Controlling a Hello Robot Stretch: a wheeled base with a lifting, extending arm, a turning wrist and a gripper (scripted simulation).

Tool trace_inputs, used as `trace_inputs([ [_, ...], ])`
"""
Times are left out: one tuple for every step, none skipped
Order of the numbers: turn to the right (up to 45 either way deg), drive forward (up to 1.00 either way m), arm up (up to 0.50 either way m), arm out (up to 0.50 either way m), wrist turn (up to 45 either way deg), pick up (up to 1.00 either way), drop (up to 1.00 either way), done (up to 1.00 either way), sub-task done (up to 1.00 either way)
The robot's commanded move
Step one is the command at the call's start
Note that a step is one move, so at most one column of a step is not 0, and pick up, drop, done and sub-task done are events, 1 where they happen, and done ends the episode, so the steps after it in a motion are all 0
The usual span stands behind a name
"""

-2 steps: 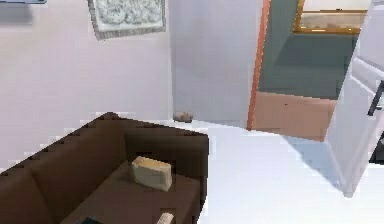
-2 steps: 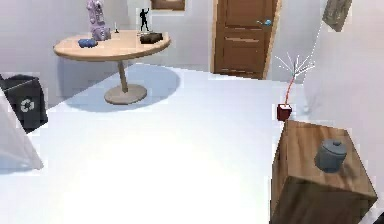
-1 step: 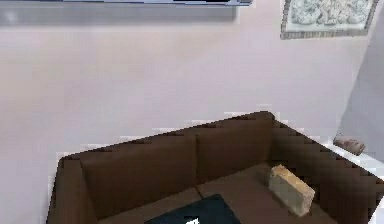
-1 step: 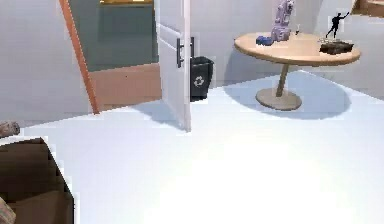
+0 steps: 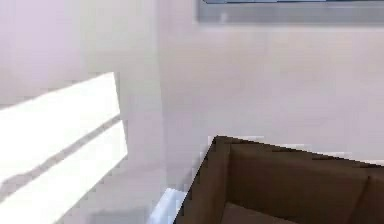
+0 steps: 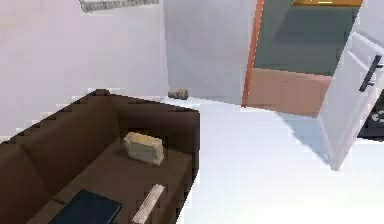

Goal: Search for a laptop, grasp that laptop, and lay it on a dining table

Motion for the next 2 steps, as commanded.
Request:
trace_inputs([
  [-39.0,0.00,0.00,0.00,0.0,0.00,0.00,0.00,0.00],
  [45.0,0.00,0.00,0.00,0.0,0.00,0.00,0.00,0.00],
])
